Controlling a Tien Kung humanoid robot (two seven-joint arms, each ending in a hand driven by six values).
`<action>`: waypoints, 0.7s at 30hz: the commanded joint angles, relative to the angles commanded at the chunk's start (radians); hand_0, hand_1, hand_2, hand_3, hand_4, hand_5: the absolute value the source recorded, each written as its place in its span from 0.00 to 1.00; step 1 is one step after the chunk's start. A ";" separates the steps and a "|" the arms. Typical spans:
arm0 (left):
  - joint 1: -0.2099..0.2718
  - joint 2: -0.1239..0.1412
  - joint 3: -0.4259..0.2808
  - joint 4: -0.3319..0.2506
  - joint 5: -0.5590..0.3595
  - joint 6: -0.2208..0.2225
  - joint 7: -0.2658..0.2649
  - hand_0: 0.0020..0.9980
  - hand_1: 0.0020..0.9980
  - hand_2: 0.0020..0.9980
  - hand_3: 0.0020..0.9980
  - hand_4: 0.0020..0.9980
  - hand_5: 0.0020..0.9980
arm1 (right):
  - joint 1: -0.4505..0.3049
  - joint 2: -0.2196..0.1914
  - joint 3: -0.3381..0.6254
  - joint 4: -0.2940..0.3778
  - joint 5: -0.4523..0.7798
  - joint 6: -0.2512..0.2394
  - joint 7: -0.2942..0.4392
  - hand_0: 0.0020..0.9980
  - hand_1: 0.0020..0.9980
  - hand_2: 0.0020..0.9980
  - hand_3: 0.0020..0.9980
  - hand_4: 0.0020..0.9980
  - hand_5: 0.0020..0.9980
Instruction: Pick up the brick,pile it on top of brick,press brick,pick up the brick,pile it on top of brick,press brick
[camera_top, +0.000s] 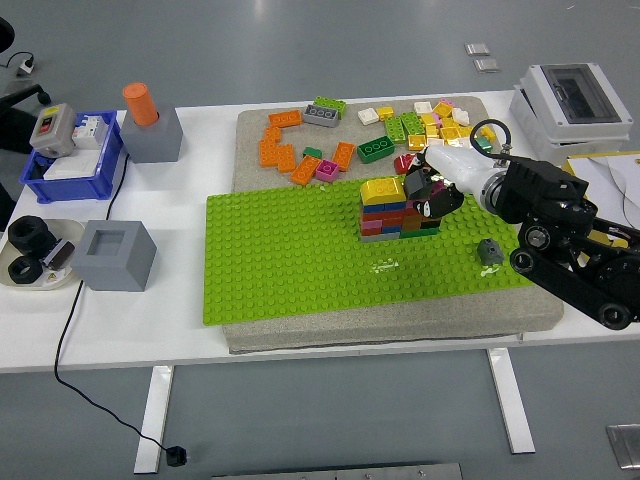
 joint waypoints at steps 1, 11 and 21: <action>0.000 0.000 0.000 0.000 0.000 0.000 0.000 0.63 0.59 0.55 0.58 0.58 0.28 | 0.000 0.000 0.000 0.000 0.000 0.000 0.000 0.70 0.78 0.85 0.77 0.76 0.12; 0.001 0.000 0.001 0.000 0.001 0.000 0.000 0.63 0.59 0.55 0.58 0.57 0.28 | 0.000 0.000 0.000 -0.002 0.001 0.001 0.000 0.71 0.79 0.85 0.80 0.84 0.18; 0.004 -0.001 -0.001 0.000 0.002 0.000 0.002 0.63 0.59 0.55 0.58 0.57 0.28 | 0.001 -0.013 0.010 0.029 0.005 0.001 0.006 0.71 0.79 0.86 0.80 0.90 0.24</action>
